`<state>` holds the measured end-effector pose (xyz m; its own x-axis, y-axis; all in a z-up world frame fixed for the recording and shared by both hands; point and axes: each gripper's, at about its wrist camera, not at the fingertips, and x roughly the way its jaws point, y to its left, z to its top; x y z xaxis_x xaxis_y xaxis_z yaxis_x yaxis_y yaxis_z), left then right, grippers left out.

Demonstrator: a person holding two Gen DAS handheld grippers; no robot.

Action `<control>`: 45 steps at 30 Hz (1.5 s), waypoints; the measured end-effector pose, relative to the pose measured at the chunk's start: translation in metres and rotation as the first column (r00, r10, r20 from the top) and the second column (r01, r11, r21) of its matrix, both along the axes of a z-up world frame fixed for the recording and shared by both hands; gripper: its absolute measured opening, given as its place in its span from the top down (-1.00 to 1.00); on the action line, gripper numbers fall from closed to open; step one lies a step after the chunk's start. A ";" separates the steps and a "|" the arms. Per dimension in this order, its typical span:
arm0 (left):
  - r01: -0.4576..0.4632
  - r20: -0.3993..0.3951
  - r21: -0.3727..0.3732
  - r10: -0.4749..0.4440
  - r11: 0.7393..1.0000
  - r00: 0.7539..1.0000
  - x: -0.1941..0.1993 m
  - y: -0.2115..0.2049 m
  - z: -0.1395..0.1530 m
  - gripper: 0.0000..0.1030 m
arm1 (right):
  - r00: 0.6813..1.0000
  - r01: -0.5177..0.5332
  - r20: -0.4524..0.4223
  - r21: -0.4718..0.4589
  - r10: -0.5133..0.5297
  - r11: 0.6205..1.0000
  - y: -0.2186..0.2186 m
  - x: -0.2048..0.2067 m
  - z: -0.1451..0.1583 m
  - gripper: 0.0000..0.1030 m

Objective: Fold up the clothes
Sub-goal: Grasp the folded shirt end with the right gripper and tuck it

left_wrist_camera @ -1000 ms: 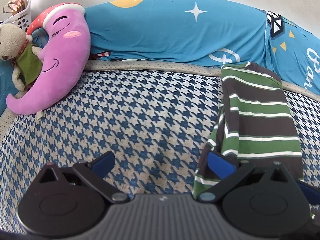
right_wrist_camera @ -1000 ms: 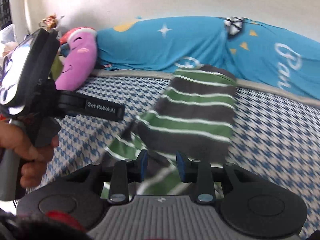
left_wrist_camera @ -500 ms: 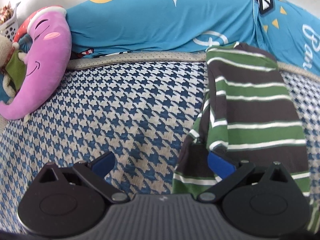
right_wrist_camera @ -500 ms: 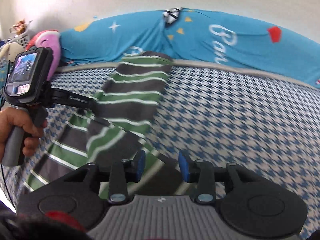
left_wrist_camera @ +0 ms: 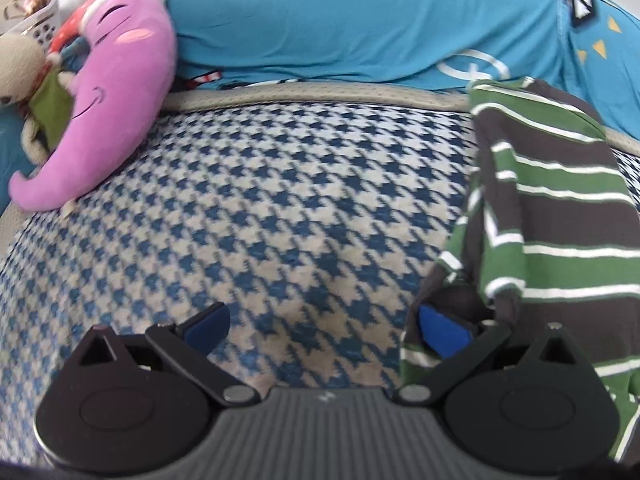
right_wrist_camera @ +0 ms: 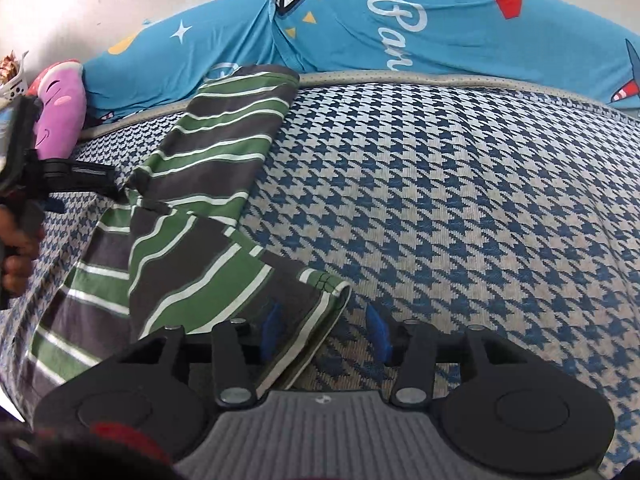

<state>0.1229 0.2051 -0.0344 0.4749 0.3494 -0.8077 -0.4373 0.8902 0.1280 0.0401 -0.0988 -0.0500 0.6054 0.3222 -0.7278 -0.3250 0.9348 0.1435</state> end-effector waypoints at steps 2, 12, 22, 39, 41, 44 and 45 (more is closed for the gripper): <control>0.002 -0.001 -0.003 -0.002 1.000 1.000 -0.007 0.001 0.008 -1.00 | 1.000 -0.005 0.007 0.003 0.005 1.000 0.001 0.001 -0.004 0.09; 0.153 -0.009 -0.006 -0.153 0.988 0.988 -0.062 -0.037 0.025 -1.00 | 0.997 -0.054 0.061 -0.018 0.055 0.998 0.011 -0.002 -0.013 0.09; 0.093 -0.029 -0.047 -0.094 0.995 0.995 -0.105 -0.034 0.017 -1.00 | 0.993 -0.074 0.088 0.002 0.074 0.997 0.015 -0.003 -0.011 0.79; -0.026 -0.041 -0.074 0.023 0.997 0.999 -0.142 -0.006 0.011 -1.00 | 0.960 -0.236 0.194 0.178 0.201 0.955 0.066 -0.071 0.051 0.82; -0.030 -0.037 -0.078 0.027 0.997 0.999 -0.145 -0.004 0.012 -1.00 | 0.952 -0.269 0.203 0.198 0.229 0.943 0.076 -0.082 0.056 0.82; -0.036 -0.031 -0.082 0.034 0.996 0.999 -0.149 0.000 0.013 -1.00 | 0.942 -0.309 0.206 0.220 0.265 0.925 0.092 -0.093 0.059 0.82; -0.038 -0.029 -0.083 0.036 0.996 0.999 -0.150 0.001 0.014 -1.00 | 0.938 -0.322 0.206 0.227 0.277 0.919 0.097 -0.097 0.059 0.82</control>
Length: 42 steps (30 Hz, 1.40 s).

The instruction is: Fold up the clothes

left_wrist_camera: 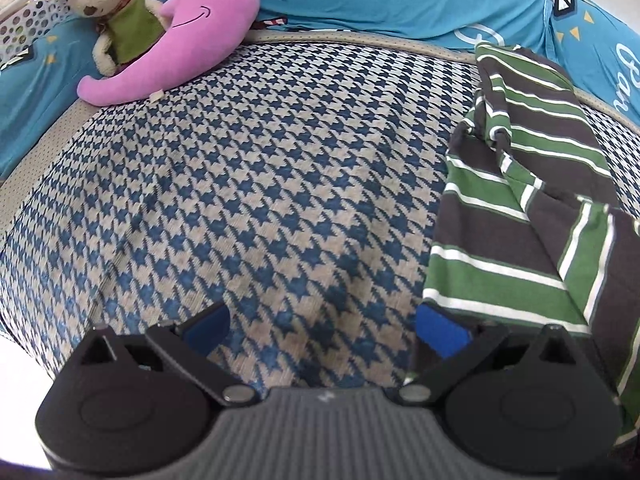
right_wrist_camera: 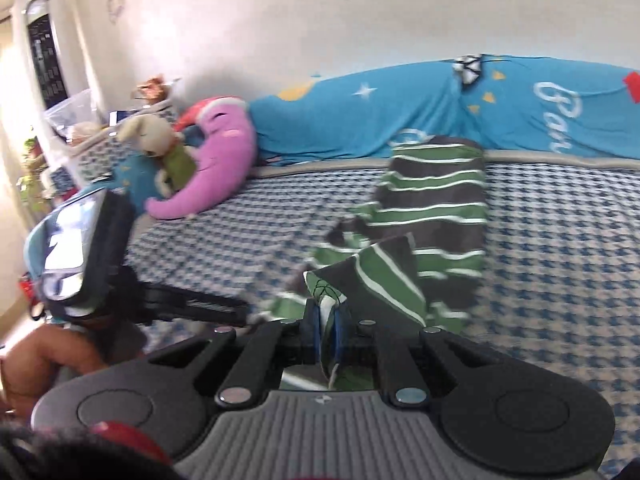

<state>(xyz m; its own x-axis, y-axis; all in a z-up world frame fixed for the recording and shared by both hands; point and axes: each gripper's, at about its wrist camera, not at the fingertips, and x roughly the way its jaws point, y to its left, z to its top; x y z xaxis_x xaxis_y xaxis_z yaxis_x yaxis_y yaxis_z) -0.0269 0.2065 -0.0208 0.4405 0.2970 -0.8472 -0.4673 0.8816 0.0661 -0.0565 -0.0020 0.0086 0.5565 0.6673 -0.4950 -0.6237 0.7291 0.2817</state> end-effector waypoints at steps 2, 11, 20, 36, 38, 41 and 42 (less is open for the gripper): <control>-0.005 0.005 -0.002 0.005 1.000 1.000 -0.002 0.003 0.001 -1.00 | 0.999 -0.033 -0.002 0.009 0.033 0.999 0.010 -0.007 0.000 0.82; -0.048 0.044 -0.024 0.049 0.999 0.998 -0.017 0.023 0.009 -1.00 | 0.985 -0.173 -0.014 0.001 0.173 0.985 0.052 -0.033 -0.008 0.82; -0.084 0.083 -0.051 0.088 0.995 0.993 -0.029 0.040 0.017 -1.00 | 0.966 -0.255 -0.042 -0.062 0.253 0.965 0.082 -0.041 -0.027 0.82; 0.049 0.082 -0.043 -0.046 0.998 0.996 -0.024 0.013 0.009 -1.00 | 0.954 -0.294 -0.096 -0.123 0.283 0.948 0.055 -0.042 -0.031 0.71; 0.063 0.079 -0.041 -0.060 0.997 0.995 -0.024 0.009 0.007 -1.00 | 0.966 -0.255 -0.085 -0.125 0.246 0.959 0.042 -0.041 -0.027 0.71; 0.083 0.071 -0.041 -0.080 0.996 0.994 -0.022 0.004 0.004 -1.00 | 0.982 -0.180 -0.085 -0.134 0.169 0.975 0.021 -0.036 -0.023 0.70; 0.089 0.068 -0.040 -0.086 0.995 0.994 -0.022 0.002 0.003 -1.00 | 0.986 -0.154 -0.089 -0.140 0.143 0.978 0.016 -0.032 -0.022 0.70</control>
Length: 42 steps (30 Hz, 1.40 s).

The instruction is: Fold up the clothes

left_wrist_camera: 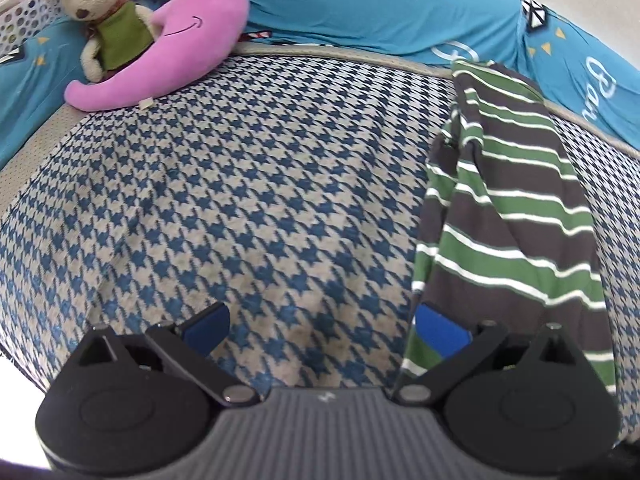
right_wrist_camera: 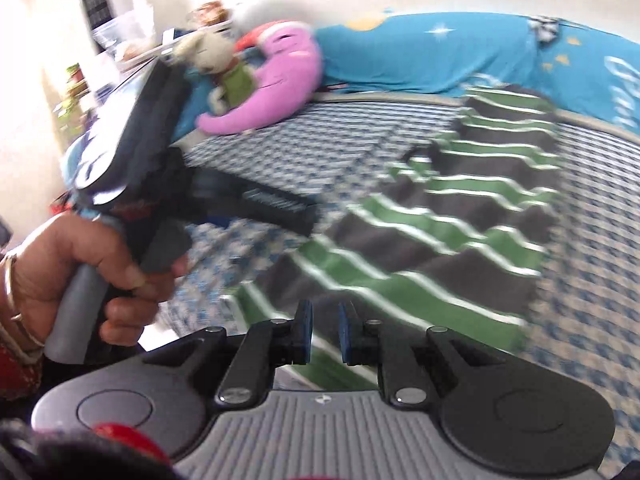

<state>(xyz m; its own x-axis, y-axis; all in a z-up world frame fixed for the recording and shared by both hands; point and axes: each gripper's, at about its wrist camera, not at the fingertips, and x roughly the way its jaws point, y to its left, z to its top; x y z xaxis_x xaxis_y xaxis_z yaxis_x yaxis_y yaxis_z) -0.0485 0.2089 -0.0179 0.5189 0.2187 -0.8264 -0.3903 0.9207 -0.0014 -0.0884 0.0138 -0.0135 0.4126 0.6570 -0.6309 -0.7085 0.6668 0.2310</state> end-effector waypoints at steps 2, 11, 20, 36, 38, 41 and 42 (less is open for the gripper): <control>0.013 -0.005 0.004 -0.013 1.000 1.000 0.001 -0.004 -0.002 -1.00 | 0.999 0.047 -0.008 -0.010 -0.047 0.999 -0.013 0.004 0.000 0.70; 0.050 -0.008 0.020 -0.050 0.999 0.999 0.000 -0.019 -0.006 -1.00 | 0.984 0.170 -0.047 -0.034 -0.171 0.985 -0.058 0.012 -0.003 0.64; 0.057 -0.008 0.017 -0.057 0.998 0.998 0.001 -0.024 -0.006 -1.00 | 0.964 0.213 -0.157 -0.029 -0.215 0.977 -0.077 0.013 -0.018 0.39; 0.034 -0.017 0.012 -0.034 0.999 0.999 0.005 -0.022 -0.009 -1.00 | 0.961 0.246 -0.128 -0.023 -0.246 0.969 -0.073 0.008 -0.017 0.47; 0.025 -0.016 0.013 -0.025 1.000 1.000 0.005 -0.020 -0.009 -1.00 | 0.960 0.243 -0.138 -0.018 -0.243 0.970 -0.074 0.009 -0.017 0.47; 0.017 -0.018 0.009 -0.017 1.000 1.000 0.004 -0.019 -0.010 -1.00 | 0.958 0.243 -0.150 -0.035 -0.245 0.969 -0.072 0.011 -0.022 0.46; 0.015 -0.019 0.007 -0.014 1.000 1.000 0.004 -0.018 -0.010 -1.00 | 0.958 0.240 -0.151 -0.036 -0.243 0.970 -0.072 0.011 -0.022 0.46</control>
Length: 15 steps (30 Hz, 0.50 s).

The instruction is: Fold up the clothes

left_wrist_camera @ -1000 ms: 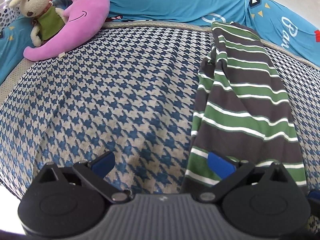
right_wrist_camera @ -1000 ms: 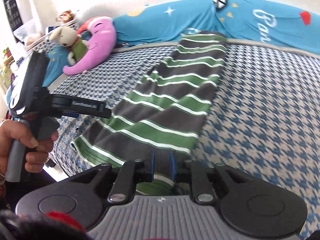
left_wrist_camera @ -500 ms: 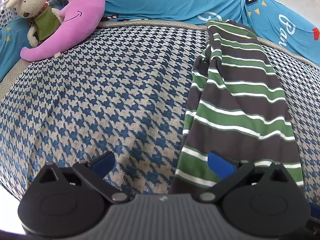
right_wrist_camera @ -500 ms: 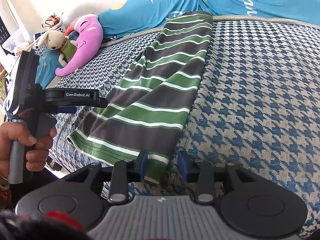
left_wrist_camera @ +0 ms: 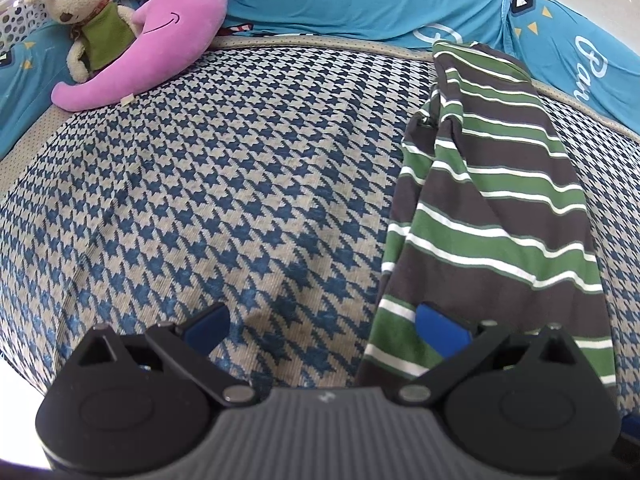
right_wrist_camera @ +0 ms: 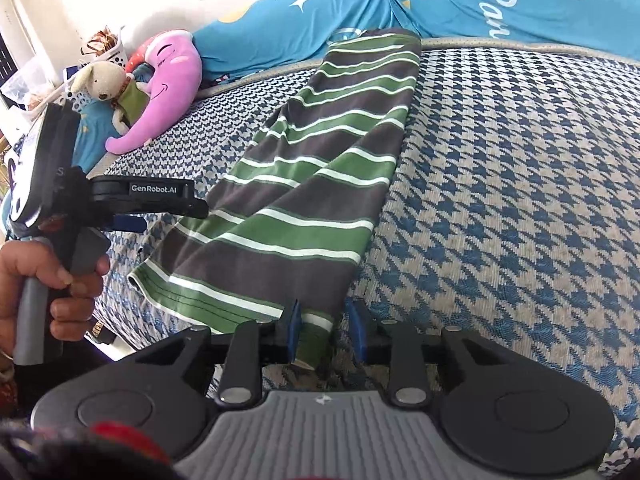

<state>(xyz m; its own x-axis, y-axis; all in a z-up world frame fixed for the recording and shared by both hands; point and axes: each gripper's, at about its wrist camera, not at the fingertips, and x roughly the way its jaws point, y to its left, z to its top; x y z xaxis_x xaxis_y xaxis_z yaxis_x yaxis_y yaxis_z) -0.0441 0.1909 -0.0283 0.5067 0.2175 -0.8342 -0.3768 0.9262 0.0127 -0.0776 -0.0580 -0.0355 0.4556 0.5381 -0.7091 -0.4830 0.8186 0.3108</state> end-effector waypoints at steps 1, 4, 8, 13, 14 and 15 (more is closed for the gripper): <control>-0.001 -0.001 -0.001 0.001 1.000 1.000 0.000 0.000 0.000 -1.00 | 1.000 -0.001 0.000 -0.001 0.001 1.000 0.001 0.000 0.000 0.45; 0.000 0.000 -0.001 0.000 1.000 1.000 0.001 -0.001 -0.001 -1.00 | 1.000 -0.007 0.010 -0.012 0.007 1.000 0.003 -0.001 -0.001 0.44; 0.003 0.001 0.000 -0.003 1.000 1.000 0.001 -0.003 0.000 -1.00 | 0.999 -0.017 0.029 -0.029 0.018 0.999 0.006 -0.004 -0.001 0.44; -0.004 -0.001 -0.004 0.004 1.000 1.000 0.001 0.000 0.001 -1.00 | 0.996 -0.026 0.083 -0.052 0.030 0.998 0.009 -0.009 0.003 0.46; -0.006 -0.001 -0.005 0.006 1.000 1.000 0.001 0.000 0.001 -1.00 | 0.994 -0.029 0.106 -0.057 0.034 0.998 0.009 -0.010 0.005 0.46; -0.007 -0.001 -0.007 0.007 1.000 1.000 0.001 0.000 0.001 -1.00 | 0.991 -0.037 0.128 -0.065 0.046 0.997 0.011 -0.011 0.006 0.46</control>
<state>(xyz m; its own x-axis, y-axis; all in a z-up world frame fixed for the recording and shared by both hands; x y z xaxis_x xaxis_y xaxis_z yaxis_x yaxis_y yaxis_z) -0.0435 0.1911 -0.0275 0.5046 0.2154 -0.8360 -0.3828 0.9238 0.0069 -0.0891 -0.0474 -0.0293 0.5238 0.5149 -0.6787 -0.5498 0.8129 0.1923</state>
